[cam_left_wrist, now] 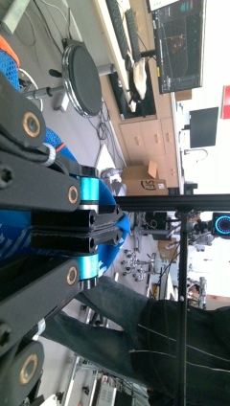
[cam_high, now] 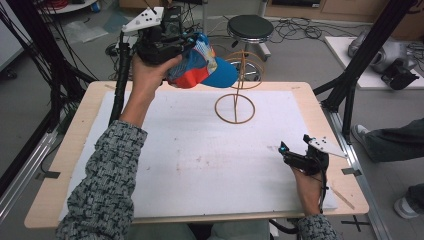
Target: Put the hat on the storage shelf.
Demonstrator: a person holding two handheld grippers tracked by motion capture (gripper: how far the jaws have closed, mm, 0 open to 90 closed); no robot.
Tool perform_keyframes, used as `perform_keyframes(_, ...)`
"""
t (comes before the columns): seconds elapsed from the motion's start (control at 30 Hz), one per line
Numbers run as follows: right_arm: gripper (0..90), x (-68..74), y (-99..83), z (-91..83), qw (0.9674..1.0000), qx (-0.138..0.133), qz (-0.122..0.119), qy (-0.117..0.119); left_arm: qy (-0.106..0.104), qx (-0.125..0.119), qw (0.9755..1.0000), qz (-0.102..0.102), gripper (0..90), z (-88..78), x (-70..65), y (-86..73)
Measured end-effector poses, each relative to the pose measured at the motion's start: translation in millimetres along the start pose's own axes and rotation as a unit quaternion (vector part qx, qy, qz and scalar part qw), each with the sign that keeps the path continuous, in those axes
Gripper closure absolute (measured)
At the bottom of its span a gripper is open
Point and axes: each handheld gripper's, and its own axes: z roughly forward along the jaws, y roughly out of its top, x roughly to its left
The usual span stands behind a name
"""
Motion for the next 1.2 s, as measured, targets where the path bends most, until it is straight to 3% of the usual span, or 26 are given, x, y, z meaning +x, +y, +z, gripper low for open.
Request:
perform_keyframes(0.37,8.2,-0.2,-0.4,-4.7,0.9999,-0.002,0.003,0.013,-0.005,0.001,1.0,-0.007,89.1,29.7,1.5,0.8)
perform_keyframes(0.5,8.2,1.1,-0.7,-9.1,0.9999,-0.004,-0.005,0.013,-0.01,-0.007,0.9998,-0.013,89.1,39.5,3.0,0.7)
perform_keyframes(0.63,8.3,-0.8,-4.1,-12.5,0.9998,-0.011,0.001,0.013,-0.013,-0.015,0.9995,-0.023,89.1,48.7,4.6,-2.2)
perform_keyframes(0.83,8.3,-6.6,-5.4,-17.1,0.9998,-0.018,0.009,0.009,-0.018,-0.012,0.9996,-0.019,89.1,54.8,2.9,1.4)
perform_keyframes(1.2,8.3,-5.2,-5.6,-16.7,0.9998,-0.016,0.008,0.011,-0.024,-0.025,0.9994,-0.006,89.1,59.0,-1.9,18.1)
